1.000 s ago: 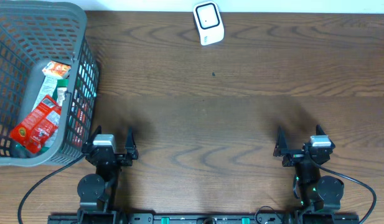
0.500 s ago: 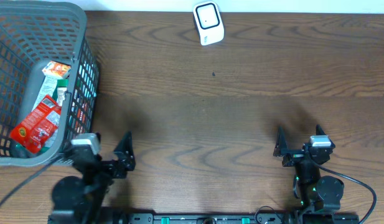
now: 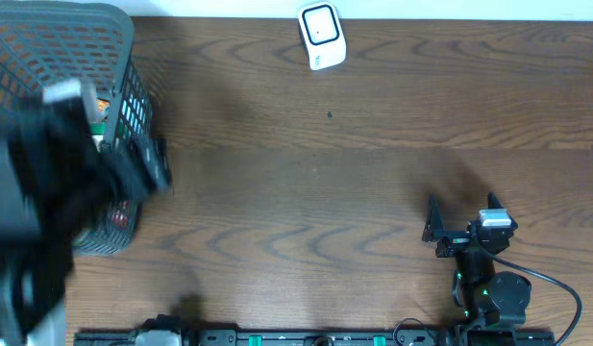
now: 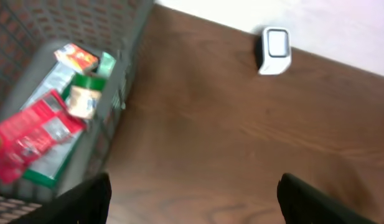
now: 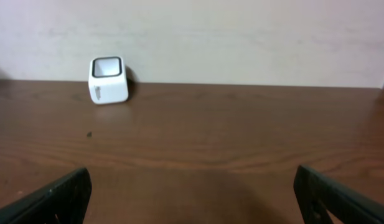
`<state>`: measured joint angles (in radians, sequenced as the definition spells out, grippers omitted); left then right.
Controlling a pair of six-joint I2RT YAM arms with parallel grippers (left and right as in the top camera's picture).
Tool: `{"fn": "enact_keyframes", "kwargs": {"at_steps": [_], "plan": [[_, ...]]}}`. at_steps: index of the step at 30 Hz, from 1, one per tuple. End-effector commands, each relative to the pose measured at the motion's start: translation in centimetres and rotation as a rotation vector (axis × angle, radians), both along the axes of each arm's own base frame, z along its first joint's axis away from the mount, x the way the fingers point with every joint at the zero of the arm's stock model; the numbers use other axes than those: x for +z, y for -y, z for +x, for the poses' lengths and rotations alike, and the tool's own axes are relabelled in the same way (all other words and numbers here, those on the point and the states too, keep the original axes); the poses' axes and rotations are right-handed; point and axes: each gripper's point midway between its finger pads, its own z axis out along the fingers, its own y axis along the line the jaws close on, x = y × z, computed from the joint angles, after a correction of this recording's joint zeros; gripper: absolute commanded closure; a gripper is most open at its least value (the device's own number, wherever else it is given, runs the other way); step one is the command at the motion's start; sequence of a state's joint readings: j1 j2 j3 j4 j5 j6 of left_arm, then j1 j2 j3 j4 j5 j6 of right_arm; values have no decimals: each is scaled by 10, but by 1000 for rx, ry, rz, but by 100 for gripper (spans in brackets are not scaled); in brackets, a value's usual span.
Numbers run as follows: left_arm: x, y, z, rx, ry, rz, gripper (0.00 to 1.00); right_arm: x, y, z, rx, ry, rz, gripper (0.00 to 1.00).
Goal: Scan the item barcode
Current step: 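Move the left gripper over the grey basket and lower inside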
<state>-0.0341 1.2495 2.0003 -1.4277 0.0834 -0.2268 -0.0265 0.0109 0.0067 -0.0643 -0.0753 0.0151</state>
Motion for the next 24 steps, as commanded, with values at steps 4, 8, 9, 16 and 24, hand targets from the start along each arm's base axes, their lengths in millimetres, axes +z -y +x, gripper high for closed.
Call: {"fn": "enact_keyframes", "kwargs": {"at_steps": [4,8,9,16,24], "plan": [[5,-43,65,70,-52,137,15,0,-1,0,6,-1,14,1],[-4,-102,77,163,-111,322,14,0,-1,0,6,-1,14,1],[-8,-120,75,228,-130,316,14,0,-1,0,6,-1,14,1],[-21,-199,55,529,-173,206,15,0,-1,0,6,0,14,1],[-37,-252,68,592,-126,75,15,0,-1,0,6,-1,14,1]]}}
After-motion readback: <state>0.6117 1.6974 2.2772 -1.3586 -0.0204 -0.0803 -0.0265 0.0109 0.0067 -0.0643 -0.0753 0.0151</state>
